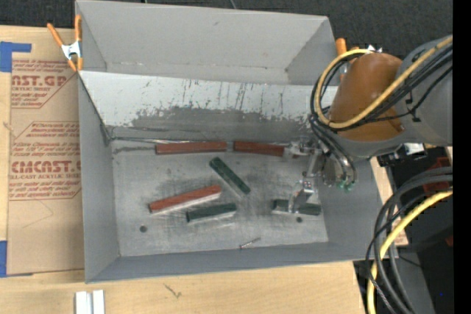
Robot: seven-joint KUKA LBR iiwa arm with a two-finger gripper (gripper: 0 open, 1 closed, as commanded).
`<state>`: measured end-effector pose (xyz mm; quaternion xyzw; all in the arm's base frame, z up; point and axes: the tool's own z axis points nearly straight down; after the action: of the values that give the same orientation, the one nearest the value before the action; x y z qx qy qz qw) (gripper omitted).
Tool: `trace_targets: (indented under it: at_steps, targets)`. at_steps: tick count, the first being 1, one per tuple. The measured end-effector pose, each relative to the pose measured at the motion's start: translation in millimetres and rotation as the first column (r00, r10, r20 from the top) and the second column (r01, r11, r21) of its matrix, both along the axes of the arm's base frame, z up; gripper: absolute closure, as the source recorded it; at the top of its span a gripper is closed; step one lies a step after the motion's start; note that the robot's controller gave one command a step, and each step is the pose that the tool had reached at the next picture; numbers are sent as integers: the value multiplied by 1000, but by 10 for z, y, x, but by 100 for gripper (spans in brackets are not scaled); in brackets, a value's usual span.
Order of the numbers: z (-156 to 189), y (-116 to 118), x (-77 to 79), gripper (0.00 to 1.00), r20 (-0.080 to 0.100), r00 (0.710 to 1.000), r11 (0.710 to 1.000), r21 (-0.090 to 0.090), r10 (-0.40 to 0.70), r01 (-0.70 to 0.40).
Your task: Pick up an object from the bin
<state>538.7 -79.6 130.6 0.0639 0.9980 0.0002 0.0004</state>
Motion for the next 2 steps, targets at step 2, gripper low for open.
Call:
trace_targets:
  at_steps: [2]
  targets:
    - [-541,-192,-93,100,-2,983,983,0,184,-184]
